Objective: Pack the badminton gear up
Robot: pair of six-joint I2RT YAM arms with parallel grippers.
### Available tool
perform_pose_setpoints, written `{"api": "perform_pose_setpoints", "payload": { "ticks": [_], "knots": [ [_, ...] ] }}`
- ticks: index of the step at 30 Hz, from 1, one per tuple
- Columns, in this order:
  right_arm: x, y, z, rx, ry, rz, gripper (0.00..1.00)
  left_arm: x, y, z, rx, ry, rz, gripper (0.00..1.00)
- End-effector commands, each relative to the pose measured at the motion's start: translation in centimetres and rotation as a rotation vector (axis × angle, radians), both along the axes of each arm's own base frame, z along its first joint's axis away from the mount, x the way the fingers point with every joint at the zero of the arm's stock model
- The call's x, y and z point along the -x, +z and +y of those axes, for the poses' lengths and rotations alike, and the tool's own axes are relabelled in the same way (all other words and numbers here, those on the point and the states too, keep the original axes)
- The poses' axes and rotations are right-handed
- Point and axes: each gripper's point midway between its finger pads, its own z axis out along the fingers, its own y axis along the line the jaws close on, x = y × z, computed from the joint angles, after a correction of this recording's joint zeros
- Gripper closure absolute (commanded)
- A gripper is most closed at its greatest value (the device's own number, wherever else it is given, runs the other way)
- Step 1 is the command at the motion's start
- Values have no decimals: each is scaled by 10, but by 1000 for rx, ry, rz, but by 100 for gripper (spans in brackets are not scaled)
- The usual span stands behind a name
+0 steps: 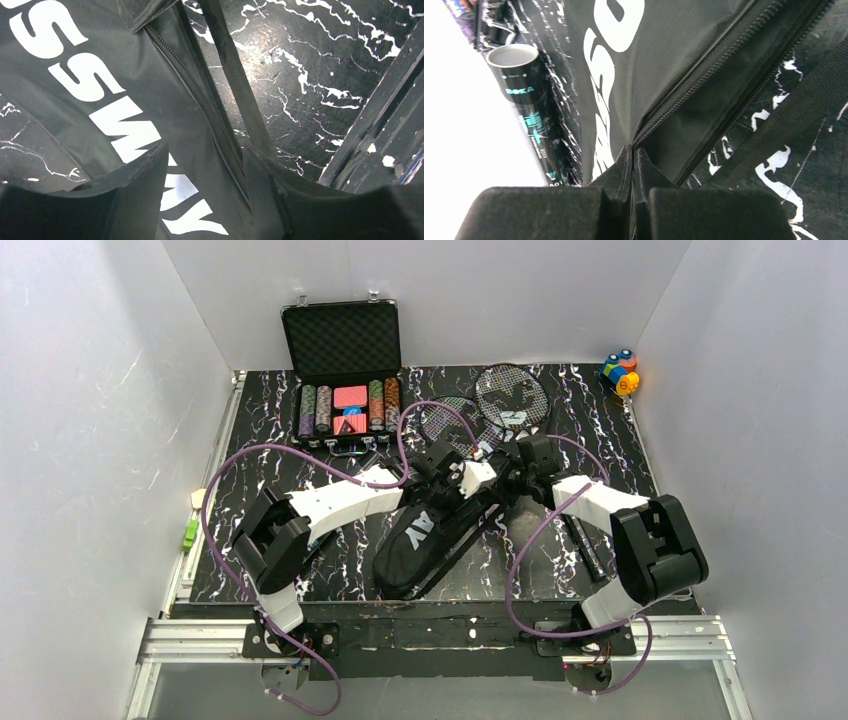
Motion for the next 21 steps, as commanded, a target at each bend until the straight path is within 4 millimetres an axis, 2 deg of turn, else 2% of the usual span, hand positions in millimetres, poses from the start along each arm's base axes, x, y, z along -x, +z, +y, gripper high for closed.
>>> {"api": "perform_pose_setpoints", "payload": {
  "ticks": [1, 4, 11, 15, 21],
  "knots": [
    [-5, 36, 7, -41, 12, -114, 99, -13, 43, -7, 66, 22, -92, 41],
    [-5, 52, 12, -56, 27, -144, 99, -21, 47, -13, 70, 38, -115, 39],
    [8, 59, 29, -36, 93, -128, 99, -30, 41, -28, 56, 33, -122, 40],
    [9, 58, 35, -36, 108, -115, 99, -29, 21, -29, 15, 23, -106, 40],
    [9, 61, 36, -28, 124, -114, 99, -30, -3, -16, -52, 18, -122, 45]
  ]
}}
